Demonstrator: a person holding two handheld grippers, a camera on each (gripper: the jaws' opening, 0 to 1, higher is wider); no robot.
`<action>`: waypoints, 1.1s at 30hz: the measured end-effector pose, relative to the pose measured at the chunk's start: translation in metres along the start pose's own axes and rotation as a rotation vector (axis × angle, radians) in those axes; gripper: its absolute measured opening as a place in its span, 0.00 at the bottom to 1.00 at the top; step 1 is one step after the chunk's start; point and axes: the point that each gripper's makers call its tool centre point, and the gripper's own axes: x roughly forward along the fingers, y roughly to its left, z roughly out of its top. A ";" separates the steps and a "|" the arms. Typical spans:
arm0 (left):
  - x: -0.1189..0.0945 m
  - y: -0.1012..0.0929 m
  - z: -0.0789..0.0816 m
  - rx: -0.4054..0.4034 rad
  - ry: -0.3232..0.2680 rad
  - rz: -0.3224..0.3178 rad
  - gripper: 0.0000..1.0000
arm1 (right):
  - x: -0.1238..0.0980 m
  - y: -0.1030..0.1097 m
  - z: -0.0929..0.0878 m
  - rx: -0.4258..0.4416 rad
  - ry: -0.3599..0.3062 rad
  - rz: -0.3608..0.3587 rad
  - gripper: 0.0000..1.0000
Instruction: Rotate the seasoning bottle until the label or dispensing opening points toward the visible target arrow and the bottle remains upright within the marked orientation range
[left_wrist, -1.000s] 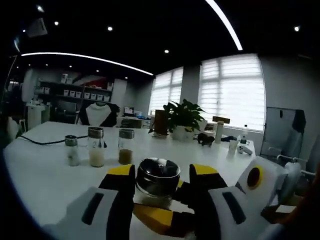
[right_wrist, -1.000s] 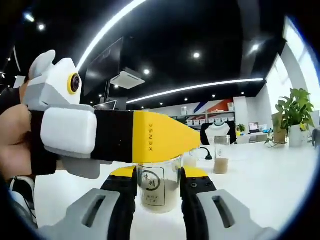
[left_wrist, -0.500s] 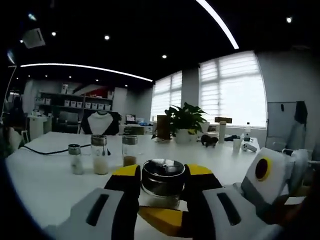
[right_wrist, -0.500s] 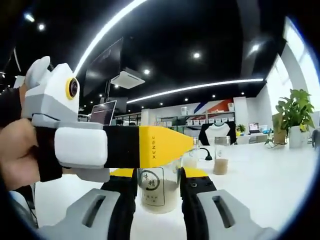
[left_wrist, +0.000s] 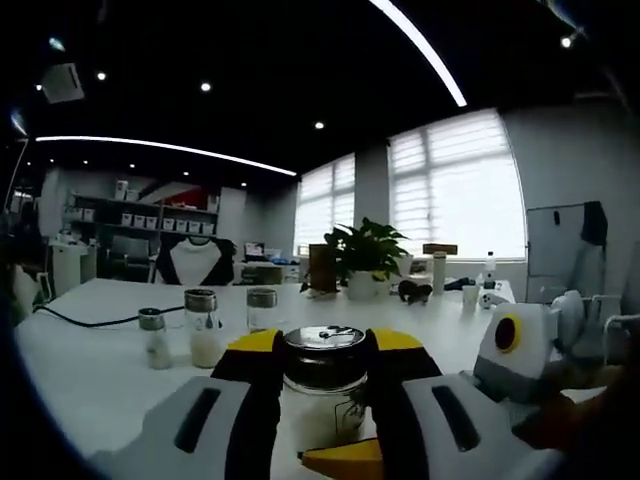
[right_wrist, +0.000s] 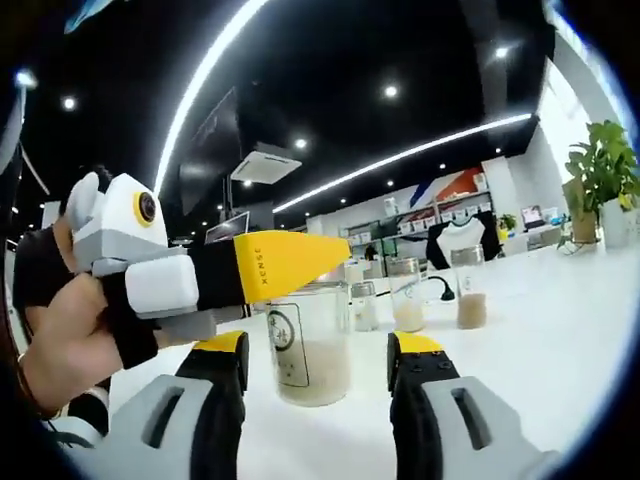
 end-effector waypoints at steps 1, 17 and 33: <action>0.001 0.001 0.000 0.009 0.000 0.003 0.34 | 0.000 0.001 -0.001 -0.001 0.004 0.005 0.55; -0.009 0.020 0.000 0.026 0.006 0.033 0.34 | -0.007 -0.006 -0.003 -0.067 0.047 -0.012 0.56; -0.041 0.080 -0.012 0.068 0.040 0.190 0.34 | -0.022 -0.030 0.004 -0.124 0.075 -0.069 0.54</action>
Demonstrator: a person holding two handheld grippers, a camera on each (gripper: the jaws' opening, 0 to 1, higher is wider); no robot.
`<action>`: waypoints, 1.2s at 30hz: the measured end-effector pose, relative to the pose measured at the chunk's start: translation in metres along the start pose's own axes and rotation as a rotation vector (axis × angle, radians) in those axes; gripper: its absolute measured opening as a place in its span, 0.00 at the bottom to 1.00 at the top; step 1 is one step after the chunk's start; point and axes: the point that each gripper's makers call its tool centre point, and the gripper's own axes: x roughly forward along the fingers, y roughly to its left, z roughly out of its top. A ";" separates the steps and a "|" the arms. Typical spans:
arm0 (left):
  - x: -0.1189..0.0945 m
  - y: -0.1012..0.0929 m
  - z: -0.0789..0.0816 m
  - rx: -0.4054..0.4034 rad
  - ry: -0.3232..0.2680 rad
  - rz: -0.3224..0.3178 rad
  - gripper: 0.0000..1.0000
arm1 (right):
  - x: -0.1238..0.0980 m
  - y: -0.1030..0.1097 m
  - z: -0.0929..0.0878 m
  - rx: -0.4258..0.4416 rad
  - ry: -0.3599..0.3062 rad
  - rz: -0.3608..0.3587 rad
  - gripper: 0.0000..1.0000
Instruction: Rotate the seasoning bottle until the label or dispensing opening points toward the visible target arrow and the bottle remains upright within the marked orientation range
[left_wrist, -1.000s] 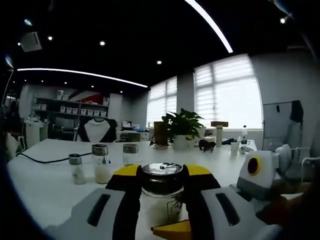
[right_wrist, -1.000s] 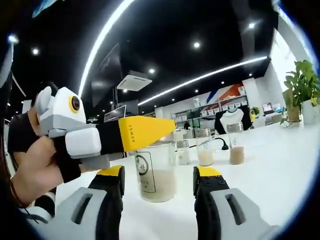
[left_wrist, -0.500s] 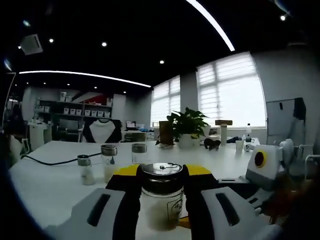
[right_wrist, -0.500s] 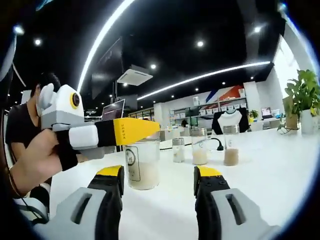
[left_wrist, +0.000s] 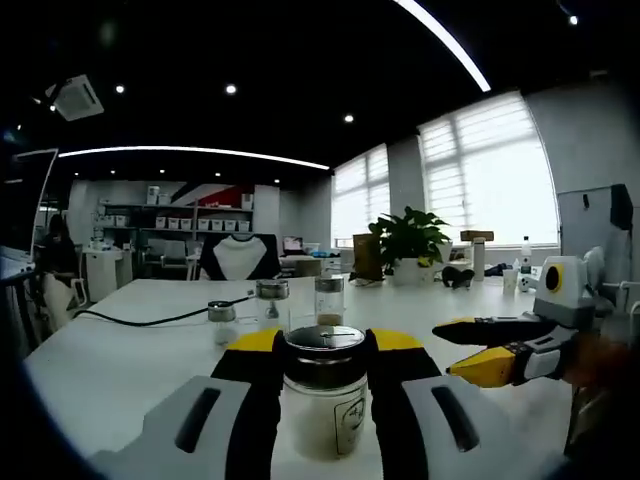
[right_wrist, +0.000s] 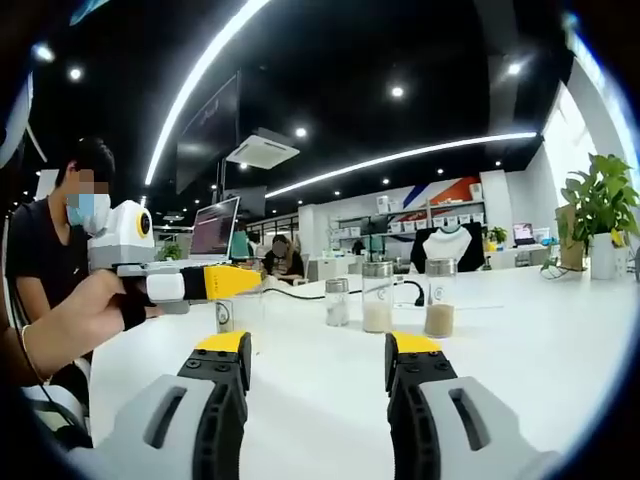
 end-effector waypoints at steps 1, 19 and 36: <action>-0.002 0.008 -0.002 0.008 0.010 0.034 0.34 | -0.001 -0.001 0.001 -0.003 -0.004 -0.004 0.54; -0.029 0.069 -0.005 0.061 0.008 0.111 0.34 | -0.016 -0.018 -0.002 -0.032 0.026 -0.059 0.55; -0.039 0.105 -0.022 0.031 -0.007 0.159 0.34 | -0.015 -0.020 -0.004 0.013 0.034 -0.058 0.57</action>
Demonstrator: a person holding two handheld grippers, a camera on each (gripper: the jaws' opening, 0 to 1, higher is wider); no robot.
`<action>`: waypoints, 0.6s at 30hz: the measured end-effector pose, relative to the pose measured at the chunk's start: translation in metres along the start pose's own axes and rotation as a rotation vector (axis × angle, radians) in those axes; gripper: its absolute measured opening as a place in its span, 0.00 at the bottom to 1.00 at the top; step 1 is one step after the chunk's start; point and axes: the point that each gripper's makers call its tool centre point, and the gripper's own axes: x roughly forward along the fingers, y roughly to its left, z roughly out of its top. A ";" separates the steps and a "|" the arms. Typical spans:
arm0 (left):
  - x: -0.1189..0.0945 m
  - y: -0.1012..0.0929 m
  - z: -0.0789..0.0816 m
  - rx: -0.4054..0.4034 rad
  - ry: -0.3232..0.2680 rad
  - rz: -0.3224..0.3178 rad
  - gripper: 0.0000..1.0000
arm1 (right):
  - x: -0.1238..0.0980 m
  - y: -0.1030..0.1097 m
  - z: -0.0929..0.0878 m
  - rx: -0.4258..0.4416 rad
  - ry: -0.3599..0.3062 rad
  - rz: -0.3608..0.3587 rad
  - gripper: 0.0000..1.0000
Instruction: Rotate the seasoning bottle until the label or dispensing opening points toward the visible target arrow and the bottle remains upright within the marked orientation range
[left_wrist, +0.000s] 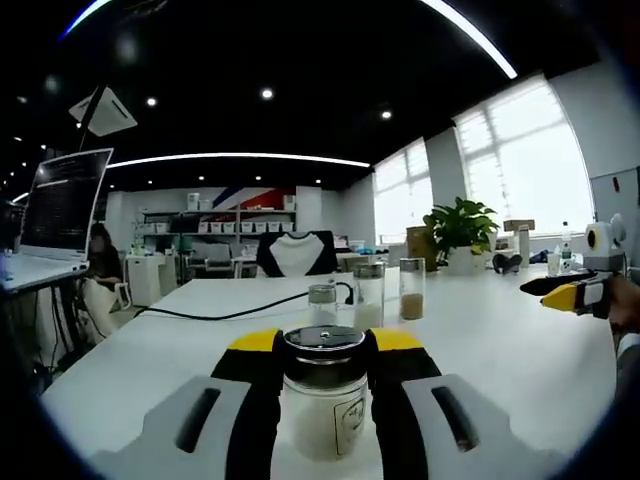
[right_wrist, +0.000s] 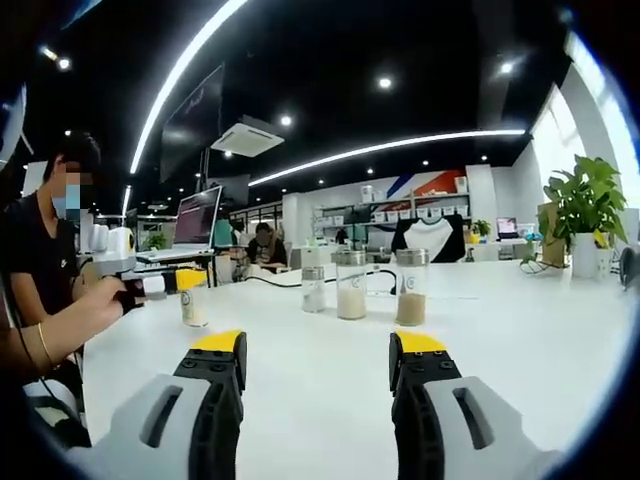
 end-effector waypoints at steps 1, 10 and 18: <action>0.001 0.000 -0.001 -0.002 -0.003 -0.007 0.34 | 0.000 -0.001 0.000 -0.004 0.001 0.001 0.56; 0.006 -0.005 -0.013 -0.026 0.008 -0.041 0.34 | 0.002 0.000 -0.001 -0.020 0.011 -0.004 0.56; 0.006 -0.010 -0.016 -0.032 -0.008 -0.072 0.34 | 0.001 -0.002 0.004 -0.004 -0.015 -0.014 0.51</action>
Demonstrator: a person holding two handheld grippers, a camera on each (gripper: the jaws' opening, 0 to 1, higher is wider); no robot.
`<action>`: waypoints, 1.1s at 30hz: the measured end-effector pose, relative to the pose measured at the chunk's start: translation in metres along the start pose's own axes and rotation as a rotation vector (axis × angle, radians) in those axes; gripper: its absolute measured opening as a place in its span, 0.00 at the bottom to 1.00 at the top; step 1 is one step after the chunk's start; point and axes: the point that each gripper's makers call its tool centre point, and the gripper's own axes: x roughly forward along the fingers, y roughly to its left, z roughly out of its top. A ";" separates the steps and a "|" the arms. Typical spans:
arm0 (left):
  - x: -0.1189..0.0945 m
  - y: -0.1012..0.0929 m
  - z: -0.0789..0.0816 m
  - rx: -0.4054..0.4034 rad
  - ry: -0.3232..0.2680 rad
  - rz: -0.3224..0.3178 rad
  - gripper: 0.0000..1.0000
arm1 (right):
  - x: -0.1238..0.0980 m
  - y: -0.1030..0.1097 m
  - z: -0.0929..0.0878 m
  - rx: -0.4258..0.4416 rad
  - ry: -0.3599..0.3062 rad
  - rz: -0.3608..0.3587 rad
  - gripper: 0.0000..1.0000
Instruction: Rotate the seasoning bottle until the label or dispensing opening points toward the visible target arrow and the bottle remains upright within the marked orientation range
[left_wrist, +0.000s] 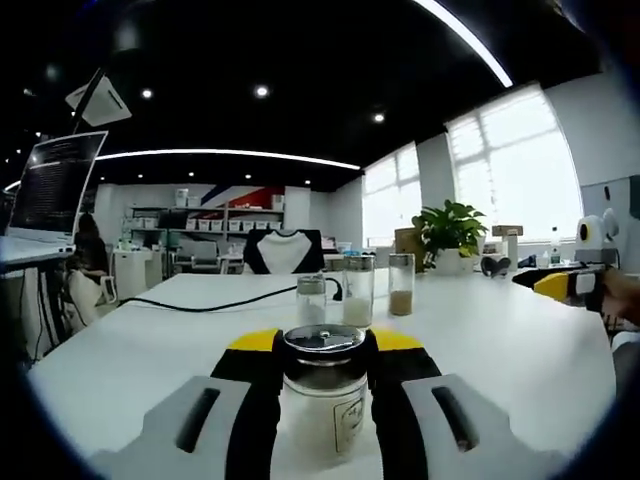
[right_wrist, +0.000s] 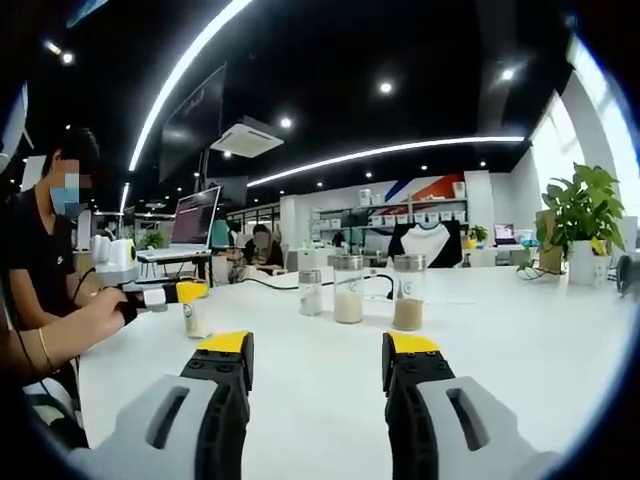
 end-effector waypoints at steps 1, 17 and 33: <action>0.000 0.000 0.000 0.001 0.001 -0.001 0.34 | 0.001 0.001 0.000 0.004 0.000 0.004 0.52; -0.003 -0.001 -0.002 0.013 0.037 -0.049 0.35 | 0.004 0.009 -0.004 0.025 0.010 0.032 0.52; -0.004 -0.001 -0.004 0.040 0.059 -0.097 0.35 | 0.005 0.009 -0.007 0.019 0.024 0.037 0.52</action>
